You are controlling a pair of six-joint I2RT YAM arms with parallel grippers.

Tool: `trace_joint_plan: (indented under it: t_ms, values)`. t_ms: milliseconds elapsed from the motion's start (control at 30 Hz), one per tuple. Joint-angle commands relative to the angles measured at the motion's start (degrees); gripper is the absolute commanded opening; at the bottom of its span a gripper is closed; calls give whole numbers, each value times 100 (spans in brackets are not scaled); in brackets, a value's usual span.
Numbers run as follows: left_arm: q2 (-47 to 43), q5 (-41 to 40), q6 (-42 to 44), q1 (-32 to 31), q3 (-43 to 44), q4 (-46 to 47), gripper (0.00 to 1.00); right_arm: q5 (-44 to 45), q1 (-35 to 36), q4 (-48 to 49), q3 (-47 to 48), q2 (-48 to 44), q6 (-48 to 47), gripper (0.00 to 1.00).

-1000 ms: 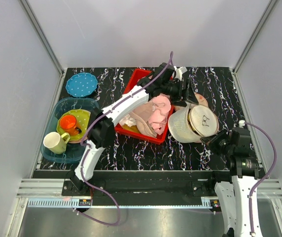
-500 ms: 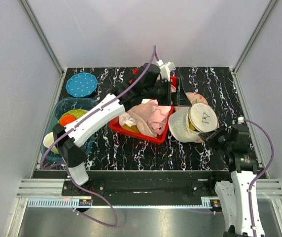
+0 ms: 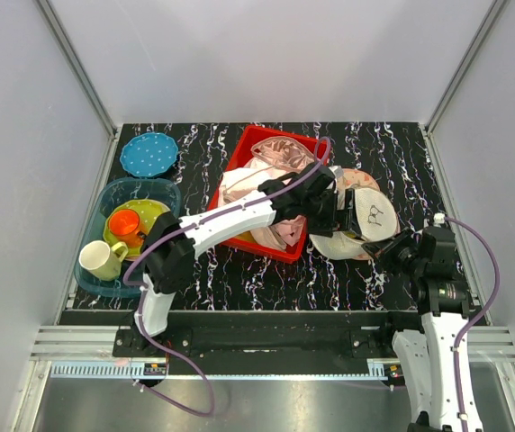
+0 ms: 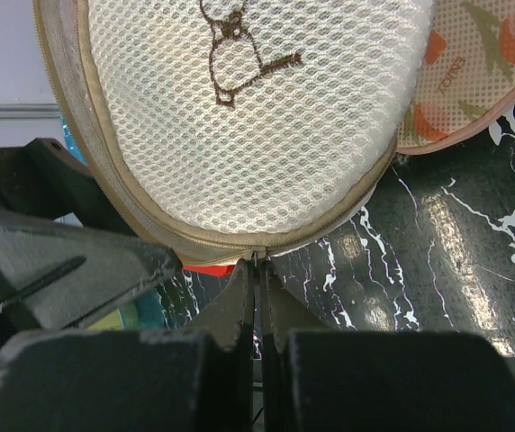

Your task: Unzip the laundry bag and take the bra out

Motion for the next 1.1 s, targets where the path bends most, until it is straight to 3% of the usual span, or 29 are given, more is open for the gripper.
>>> trace_joint_plan:
  t_ms: [0, 33, 67, 100, 133, 367, 600, 967, 1067]
  values:
    - [48, -277, -253, 9, 470, 480, 89, -53, -13, 36, 92, -102, -102, 0]
    - [92, -268, -306, 0, 461, 584, 86, -54, -13, 19, 92, -119, -119, 0]
    - [101, -259, -315, 0, 461, 664, 78, -45, -13, -16, 101, -128, -111, 0]
    - [110, -172, -298, 0, 453, 751, 21, -45, -22, -43, 101, -155, -128, 0]
    - [101, -206, -297, 9, 496, 778, 0, -45, -22, -69, 127, -172, -137, 0]
    - [-188, -215, -148, 237, 699, 788, 0, 297, -13, -963, 566, -559, -348, 0]
    - [-365, 21, -166, 860, 707, 972, 0, 746, -13, -1704, 989, -980, -445, 0]
    - [249, 1225, -60, 607, 1630, 1156, 0, 1202, -13, -1801, 1577, -788, -655, 0]
    - [443, 1856, -104, 422, 1840, 1560, 0, 1335, -13, -1888, 1998, -507, -840, 46]
